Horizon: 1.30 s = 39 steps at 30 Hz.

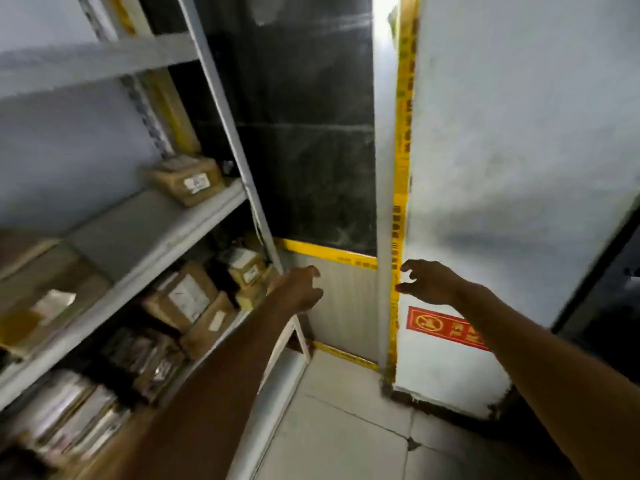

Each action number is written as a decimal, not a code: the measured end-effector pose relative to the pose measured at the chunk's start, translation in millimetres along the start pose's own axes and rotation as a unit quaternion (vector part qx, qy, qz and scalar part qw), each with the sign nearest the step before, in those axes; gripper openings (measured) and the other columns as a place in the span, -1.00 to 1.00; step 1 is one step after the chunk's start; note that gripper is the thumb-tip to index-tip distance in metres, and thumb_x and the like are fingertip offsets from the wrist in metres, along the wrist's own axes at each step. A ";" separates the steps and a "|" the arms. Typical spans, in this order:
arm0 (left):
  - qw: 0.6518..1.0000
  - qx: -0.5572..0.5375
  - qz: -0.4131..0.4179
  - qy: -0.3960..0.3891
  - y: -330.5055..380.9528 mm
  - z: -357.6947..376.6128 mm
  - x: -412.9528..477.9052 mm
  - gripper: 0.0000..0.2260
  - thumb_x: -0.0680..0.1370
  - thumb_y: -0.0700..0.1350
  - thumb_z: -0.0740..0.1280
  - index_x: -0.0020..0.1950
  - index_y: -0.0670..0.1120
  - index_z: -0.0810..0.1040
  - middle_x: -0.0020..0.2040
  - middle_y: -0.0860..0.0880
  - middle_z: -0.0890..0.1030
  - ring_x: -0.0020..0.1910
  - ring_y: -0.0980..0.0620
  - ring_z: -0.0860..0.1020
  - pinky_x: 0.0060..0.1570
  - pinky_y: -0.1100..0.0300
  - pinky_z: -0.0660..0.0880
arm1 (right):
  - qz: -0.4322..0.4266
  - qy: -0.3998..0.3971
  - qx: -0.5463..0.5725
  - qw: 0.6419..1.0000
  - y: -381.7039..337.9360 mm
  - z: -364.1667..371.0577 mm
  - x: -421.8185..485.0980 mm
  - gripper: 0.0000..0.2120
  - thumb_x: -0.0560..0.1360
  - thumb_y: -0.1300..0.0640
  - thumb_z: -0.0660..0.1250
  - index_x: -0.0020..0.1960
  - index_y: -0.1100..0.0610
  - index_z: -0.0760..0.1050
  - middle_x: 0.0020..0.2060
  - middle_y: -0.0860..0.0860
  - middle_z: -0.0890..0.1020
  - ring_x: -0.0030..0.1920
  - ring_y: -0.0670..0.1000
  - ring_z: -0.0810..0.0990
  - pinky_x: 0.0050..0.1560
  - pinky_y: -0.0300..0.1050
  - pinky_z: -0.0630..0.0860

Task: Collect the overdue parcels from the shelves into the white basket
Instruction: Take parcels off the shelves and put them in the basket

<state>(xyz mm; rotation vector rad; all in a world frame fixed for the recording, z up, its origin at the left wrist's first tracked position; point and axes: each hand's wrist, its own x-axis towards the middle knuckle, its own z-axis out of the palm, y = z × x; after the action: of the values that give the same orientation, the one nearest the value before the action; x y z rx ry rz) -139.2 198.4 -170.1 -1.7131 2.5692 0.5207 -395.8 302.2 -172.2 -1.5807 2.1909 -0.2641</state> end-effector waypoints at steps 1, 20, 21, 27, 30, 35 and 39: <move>1.000 -0.013 -0.023 0.003 -15.9 -7.9 -12.5 -0.56 0.57 -0.04 0.33 0.44 -0.06 0.43 0.39 -0.11 0.49 0.33 -0.13 0.48 0.30 0.12 0.43 | -0.021 -0.003 -0.005 1.000 -20.2 7.3 6.5 -0.45 0.52 -0.21 0.34 0.41 0.03 0.39 0.30 0.03 0.54 0.29 0.09 0.50 0.24 -0.10 0.41; 0.871 -0.041 -0.430 0.234 -167.1 -100.4 -238.6 -0.70 0.61 -0.01 0.30 0.34 0.00 0.52 0.20 -0.12 0.63 0.10 -0.14 0.60 -0.03 0.08 0.53 | -0.432 -0.165 -0.002 0.887 -336.2 51.9 51.2 -0.53 0.50 -0.02 0.43 0.35 0.05 0.42 0.20 0.08 0.57 0.13 0.08 0.57 0.19 0.10 0.53; 0.859 -0.056 -0.446 0.247 -168.7 -102.2 -245.6 -0.67 0.60 0.00 0.32 0.36 0.01 0.51 0.23 -0.12 0.62 0.12 -0.14 0.60 0.00 0.08 0.53 | -0.436 -0.174 0.001 0.883 -345.9 51.1 50.1 -0.53 0.51 0.00 0.42 0.36 0.07 0.41 0.18 0.08 0.57 0.11 0.07 0.57 0.16 0.06 0.54; 0.814 -0.081 -0.494 0.295 -188.3 -110.6 -272.4 -0.59 0.58 0.02 0.37 0.42 0.02 0.46 0.28 -0.11 0.59 0.17 -0.10 0.58 0.11 0.08 0.53 | -0.485 -0.149 -0.030 0.861 -404.7 50.0 50.6 -0.50 0.51 -0.08 0.40 0.38 0.05 0.42 0.26 0.07 0.56 0.19 0.09 0.55 0.18 0.01 0.50; 0.804 -0.079 -0.498 0.314 -208.2 -115.6 -269.8 -0.58 0.58 0.00 0.36 0.44 0.04 0.44 0.27 -0.11 0.60 0.19 -0.12 0.57 0.10 0.09 0.52 | -0.503 -0.144 -0.017 0.852 -432.0 51.7 55.1 -0.49 0.52 -0.09 0.38 0.41 0.05 0.40 0.32 0.08 0.53 0.25 0.10 0.53 0.18 -0.04 0.45; 0.809 -0.079 -0.460 0.356 -240.6 -130.3 -247.2 -0.63 0.57 -0.01 0.37 0.38 0.05 0.47 0.22 -0.10 0.61 0.09 -0.12 0.58 -0.08 0.12 0.46 | -0.510 -0.109 0.020 0.853 -468.0 54.5 63.9 -0.44 0.55 -0.06 0.36 0.47 0.07 0.32 0.41 0.09 0.44 0.33 0.13 0.48 0.24 -0.03 0.41; 0.807 -0.079 -0.441 0.385 -265.8 -144.3 -229.5 -0.50 0.53 -0.02 0.41 0.45 0.03 0.39 0.26 -0.13 0.52 0.14 -0.14 0.54 -0.06 0.09 0.44 | -0.506 -0.101 0.042 0.855 -492.7 59.1 73.6 -0.42 0.56 -0.07 0.34 0.50 0.06 0.27 0.42 0.10 0.43 0.34 0.14 0.47 0.24 -0.02 0.42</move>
<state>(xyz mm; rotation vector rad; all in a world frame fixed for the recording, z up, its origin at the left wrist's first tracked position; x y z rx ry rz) 217.1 271.8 -61.3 -3.3579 1.5848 -0.0534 33.5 73.9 -48.8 -2.4317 0.9909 -0.4512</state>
